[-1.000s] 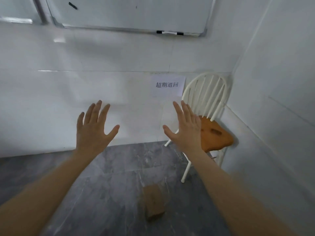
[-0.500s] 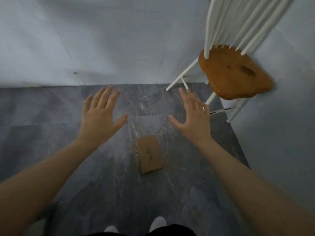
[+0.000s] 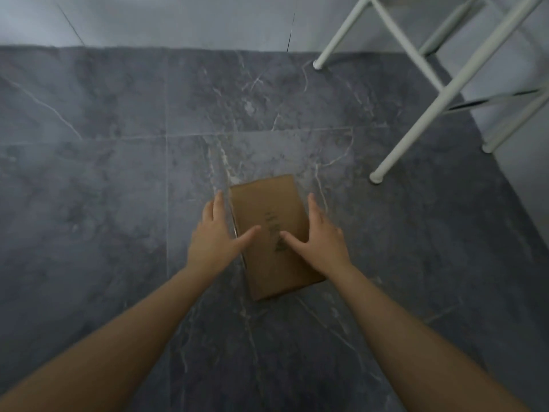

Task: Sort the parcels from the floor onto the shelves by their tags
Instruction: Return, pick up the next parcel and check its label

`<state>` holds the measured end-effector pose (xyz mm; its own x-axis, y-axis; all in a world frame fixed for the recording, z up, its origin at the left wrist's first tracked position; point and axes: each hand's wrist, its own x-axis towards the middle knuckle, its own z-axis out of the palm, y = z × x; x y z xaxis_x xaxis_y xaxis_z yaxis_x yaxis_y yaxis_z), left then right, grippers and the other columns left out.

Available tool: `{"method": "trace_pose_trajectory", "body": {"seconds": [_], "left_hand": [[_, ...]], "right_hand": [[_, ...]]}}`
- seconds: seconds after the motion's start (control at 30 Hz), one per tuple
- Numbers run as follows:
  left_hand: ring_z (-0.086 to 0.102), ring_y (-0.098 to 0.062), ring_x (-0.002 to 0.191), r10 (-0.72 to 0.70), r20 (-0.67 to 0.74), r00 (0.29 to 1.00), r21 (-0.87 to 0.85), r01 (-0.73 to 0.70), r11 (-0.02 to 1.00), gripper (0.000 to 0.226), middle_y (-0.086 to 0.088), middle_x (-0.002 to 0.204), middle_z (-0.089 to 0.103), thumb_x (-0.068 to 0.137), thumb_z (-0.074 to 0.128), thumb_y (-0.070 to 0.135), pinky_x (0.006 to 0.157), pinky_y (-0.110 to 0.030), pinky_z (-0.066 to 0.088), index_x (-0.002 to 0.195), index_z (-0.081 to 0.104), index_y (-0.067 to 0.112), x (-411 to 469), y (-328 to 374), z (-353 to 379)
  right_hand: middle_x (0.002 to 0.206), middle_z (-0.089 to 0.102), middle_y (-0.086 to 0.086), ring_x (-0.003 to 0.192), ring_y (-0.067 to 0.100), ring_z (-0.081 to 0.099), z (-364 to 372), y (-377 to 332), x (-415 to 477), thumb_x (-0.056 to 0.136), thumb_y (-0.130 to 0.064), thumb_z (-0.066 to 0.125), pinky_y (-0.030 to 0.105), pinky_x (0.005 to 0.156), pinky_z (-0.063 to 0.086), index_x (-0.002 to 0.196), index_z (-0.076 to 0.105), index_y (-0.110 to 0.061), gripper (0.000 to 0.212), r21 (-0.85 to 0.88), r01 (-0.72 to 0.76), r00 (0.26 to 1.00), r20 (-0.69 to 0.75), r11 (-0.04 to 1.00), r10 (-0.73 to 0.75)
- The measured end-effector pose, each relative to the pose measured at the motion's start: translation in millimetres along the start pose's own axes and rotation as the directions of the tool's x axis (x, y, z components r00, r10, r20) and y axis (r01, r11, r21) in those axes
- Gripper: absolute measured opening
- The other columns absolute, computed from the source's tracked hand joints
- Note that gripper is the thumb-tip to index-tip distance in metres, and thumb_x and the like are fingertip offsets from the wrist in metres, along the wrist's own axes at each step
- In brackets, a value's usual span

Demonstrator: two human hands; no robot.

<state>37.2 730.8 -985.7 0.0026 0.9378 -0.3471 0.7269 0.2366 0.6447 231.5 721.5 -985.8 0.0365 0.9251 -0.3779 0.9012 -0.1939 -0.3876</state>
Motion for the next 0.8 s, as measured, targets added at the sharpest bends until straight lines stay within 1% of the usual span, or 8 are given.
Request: {"method": "trace_pose_trajectory", "body": {"seconds": [0.07,0.13,0.2,0.33,0.47,0.6,0.7,0.8], "left_hand": [[0.031,-0.027,0.137,-0.174,0.119,0.978,-0.360,0.206,0.910,0.113,-0.010,0.152,0.026,0.064,0.071,0.061,0.109,-0.043,0.032,0.149,0.013,0.014,0,-5,31],[0.050,-0.020,0.120,-0.283,0.148,0.948,-0.604,0.313,0.733,0.098,-0.003,0.134,0.048,0.062,0.079,0.049,0.097,-0.036,0.044,0.141,0.031,0.014,-3,-4,57],[0.058,-0.017,0.106,-0.350,0.114,0.930,-0.724,0.319,0.612,0.081,0.002,0.117,0.057,0.067,0.080,0.034,0.090,-0.035,0.049,0.135,0.038,0.019,-5,0,71],[0.060,-0.020,0.109,-0.359,0.111,0.927,-0.856,0.273,0.440,0.096,-0.002,0.126,0.059,0.060,0.082,0.036,0.093,-0.044,0.050,0.142,0.033,0.024,-3,2,78],[0.060,-0.021,0.111,-0.327,0.122,0.937,-0.870,0.259,0.419,0.092,-0.003,0.130,0.057,0.069,0.079,0.029,0.094,-0.045,0.050,0.145,0.027,0.028,-11,8,62],[0.060,-0.018,0.110,-0.270,0.106,0.957,-0.878,0.218,0.427,0.082,-0.001,0.131,0.057,0.075,0.074,0.034,0.092,-0.042,0.052,0.144,0.029,0.030,-32,37,9],[0.059,-0.017,0.112,-0.227,0.052,0.973,-0.874,0.154,0.462,0.073,0.000,0.134,0.054,0.082,0.064,0.038,0.092,-0.042,0.051,0.145,0.027,0.031,-60,81,-55],[0.060,-0.016,0.110,-0.199,0.008,0.980,-0.887,0.099,0.452,0.065,0.000,0.133,0.054,0.088,0.056,0.037,0.084,-0.033,0.056,0.145,0.026,0.030,-95,140,-128]], "right_hand": [[0.151,0.037,0.007,0.130,0.028,0.045,15,7,1,0.080,-0.065,0.052,0.042,0.103,0.040,0.150,-0.006,-0.024,0.100,0.161,-0.085,0.995,0.071,0.983,0.074],[0.144,0.047,0.004,0.123,0.026,0.052,22,9,-3,0.080,-0.061,0.056,0.037,0.095,0.046,0.150,0.001,-0.027,0.095,0.286,-0.099,0.995,0.057,0.953,0.087],[0.140,0.051,0.002,0.121,0.025,0.054,25,8,-5,0.080,-0.058,0.060,0.035,0.094,0.046,0.149,0.008,-0.028,0.092,0.337,-0.081,0.997,0.017,0.938,0.080],[0.139,0.052,0.005,0.122,0.028,0.053,24,8,-5,0.078,-0.057,0.063,0.037,0.094,0.045,0.149,0.013,-0.024,0.093,0.320,-0.063,0.997,-0.018,0.945,0.072],[0.139,0.052,0.006,0.122,0.027,0.053,16,-3,-17,0.075,-0.057,0.066,0.035,0.094,0.045,0.149,0.013,-0.023,0.096,0.339,-0.065,0.995,-0.045,0.938,0.086],[0.142,0.049,0.006,0.123,0.026,0.052,-21,-37,-44,0.077,-0.059,0.062,0.041,0.098,0.046,0.150,0.011,-0.023,0.096,0.430,-0.041,0.991,-0.095,0.902,0.091],[0.142,0.049,0.002,0.122,0.023,0.053,-81,-78,-75,0.081,-0.056,0.059,0.035,0.096,0.046,0.150,0.012,-0.022,0.090,0.450,0.012,0.986,-0.154,0.893,0.064],[0.143,0.048,0.000,0.122,0.020,0.052,-157,-121,-110,0.086,-0.052,0.055,0.025,0.091,0.040,0.149,0.014,-0.022,0.082,0.455,0.089,0.975,-0.220,0.886,0.015]]}}
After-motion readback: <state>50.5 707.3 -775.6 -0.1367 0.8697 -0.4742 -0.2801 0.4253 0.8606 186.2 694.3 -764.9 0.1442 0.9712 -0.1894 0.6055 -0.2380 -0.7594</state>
